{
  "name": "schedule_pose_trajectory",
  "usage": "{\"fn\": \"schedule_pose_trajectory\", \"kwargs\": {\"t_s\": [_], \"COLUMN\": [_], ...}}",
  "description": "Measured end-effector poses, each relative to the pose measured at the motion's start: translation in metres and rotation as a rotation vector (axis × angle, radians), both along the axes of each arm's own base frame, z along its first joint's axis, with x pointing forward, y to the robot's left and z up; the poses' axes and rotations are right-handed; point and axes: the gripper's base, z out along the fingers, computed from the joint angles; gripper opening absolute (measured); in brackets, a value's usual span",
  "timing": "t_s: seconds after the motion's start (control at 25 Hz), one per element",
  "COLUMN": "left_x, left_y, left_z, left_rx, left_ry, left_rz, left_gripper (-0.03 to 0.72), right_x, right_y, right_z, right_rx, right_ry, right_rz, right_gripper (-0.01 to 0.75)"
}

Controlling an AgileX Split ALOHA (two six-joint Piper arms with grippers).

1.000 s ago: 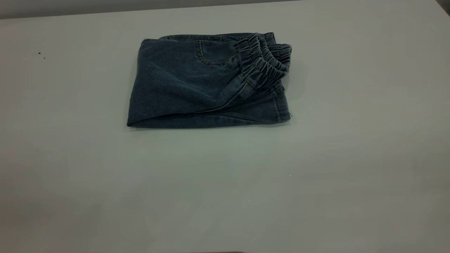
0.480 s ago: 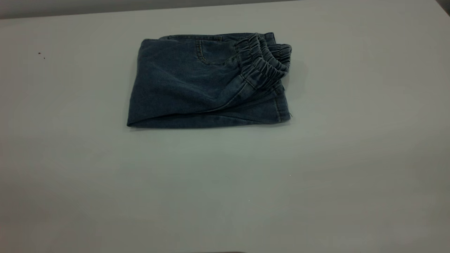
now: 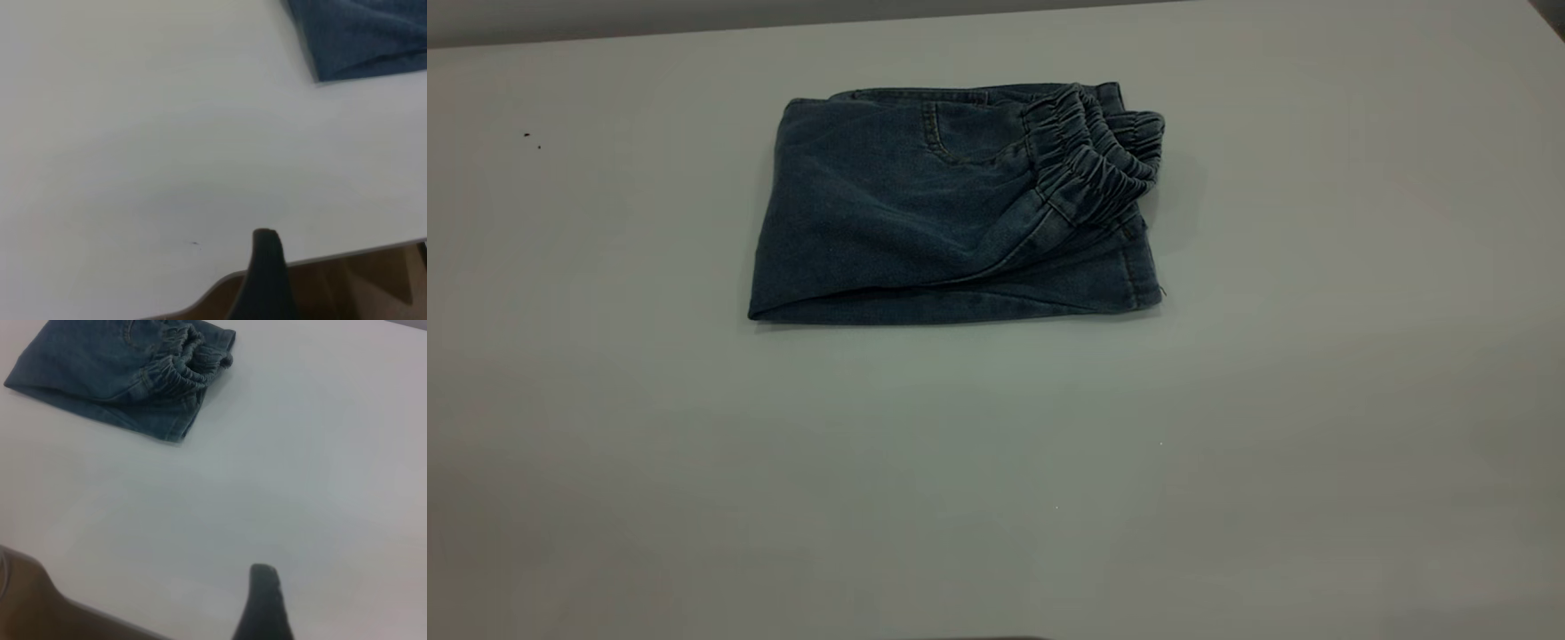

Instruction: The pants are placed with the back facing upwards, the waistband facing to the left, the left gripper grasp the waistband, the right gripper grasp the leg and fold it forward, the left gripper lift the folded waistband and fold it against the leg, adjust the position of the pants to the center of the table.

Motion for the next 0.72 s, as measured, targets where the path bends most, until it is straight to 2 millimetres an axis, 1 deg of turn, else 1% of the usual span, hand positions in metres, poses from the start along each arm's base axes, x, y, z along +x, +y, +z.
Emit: {"fn": "schedule_pose_trajectory", "kwargs": {"t_s": [0.44, 0.52, 0.72], "left_x": [0.0, 0.0, 0.0], "left_y": [0.0, 0.0, 0.0], "left_z": [0.0, 0.0, 0.0], "left_rx": [0.0, 0.0, 0.0], "left_ry": [0.0, 0.0, 0.0], "left_rz": [0.0, 0.0, 0.0], "left_gripper": [0.535, 0.535, 0.535], "right_x": [0.0, 0.0, 0.003], "right_y": [0.0, -0.003, -0.016], "right_z": [0.0, 0.0, -0.002], "right_rx": [0.0, 0.01, 0.056], "right_ry": [0.001, 0.009, 0.034], "right_rz": [-0.004, -0.043, -0.253], "right_gripper": [0.465, 0.465, 0.465]}}
